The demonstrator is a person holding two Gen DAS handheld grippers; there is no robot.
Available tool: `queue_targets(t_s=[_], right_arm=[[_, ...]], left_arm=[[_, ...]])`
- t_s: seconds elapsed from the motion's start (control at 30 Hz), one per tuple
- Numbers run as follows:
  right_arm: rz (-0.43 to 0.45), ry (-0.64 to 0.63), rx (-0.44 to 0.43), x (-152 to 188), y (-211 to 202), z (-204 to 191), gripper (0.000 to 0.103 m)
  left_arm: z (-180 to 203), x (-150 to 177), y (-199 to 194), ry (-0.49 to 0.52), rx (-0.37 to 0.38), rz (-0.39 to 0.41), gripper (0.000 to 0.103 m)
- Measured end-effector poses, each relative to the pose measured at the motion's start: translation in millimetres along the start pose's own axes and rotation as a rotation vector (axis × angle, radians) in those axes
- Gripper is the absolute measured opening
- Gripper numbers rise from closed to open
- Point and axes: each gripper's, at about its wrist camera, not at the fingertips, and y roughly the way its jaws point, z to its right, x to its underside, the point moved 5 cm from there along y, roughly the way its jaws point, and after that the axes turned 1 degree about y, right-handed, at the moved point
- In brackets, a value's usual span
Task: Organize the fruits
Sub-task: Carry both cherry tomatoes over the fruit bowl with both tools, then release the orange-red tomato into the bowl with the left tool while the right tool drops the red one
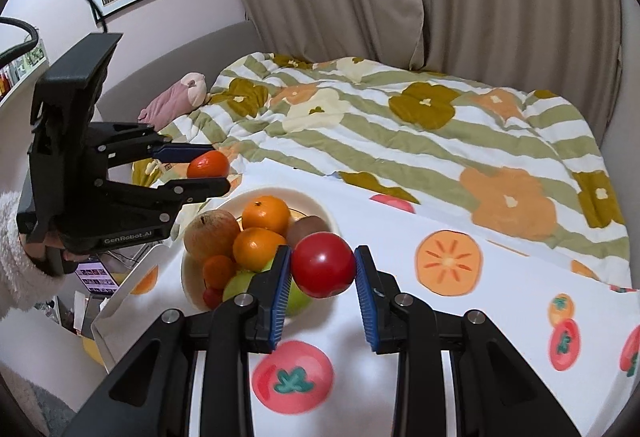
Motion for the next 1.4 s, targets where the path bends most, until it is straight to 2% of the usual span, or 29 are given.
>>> queue_targets(t_s=[0.3,0.63,0.8,1.2,1.3,1.37,1.4], right_arm=[[-0.021,-0.002,0.005,-19.7,46.2,-23.3,0.029],[-0.038,0.053,0.026,-37.6,84.5,-28.9,0.029],[-0.047,0.065,0.038,-40.8,94.8,-31.3,0.029],[-0.076,0.074,0.046,-40.6,104.1,-34.1,0.029],[-0.077,0.074,0.047,-41.7,104.0,-34.2,0.029],[-0.076,0.076,0.047,-42.0,104.3,-34.7,0.029],[-0.076,0.077,0.047,-41.9,104.3,-34.7,0.029]], left_arm=[[-35.7,14.4,30.9,-0.034,0.028,-0.021,0.041],[-44.6,22.8,64.7,-0.002,0.109,-0.055,0.041],[-44.2,29.3,76.6,0.022,0.138,-0.088,0.041],[-43.4,39.5,87.5,0.016,0.189,-0.110,0.043],[-46.8,38.9,86.5,0.015,0.161,-0.106,0.061],[-51.6,37.6,83.6,-0.002,0.165,-0.092,0.086],[-53.4,36.8,81.7,-0.014,0.180,-0.085,0.094]])
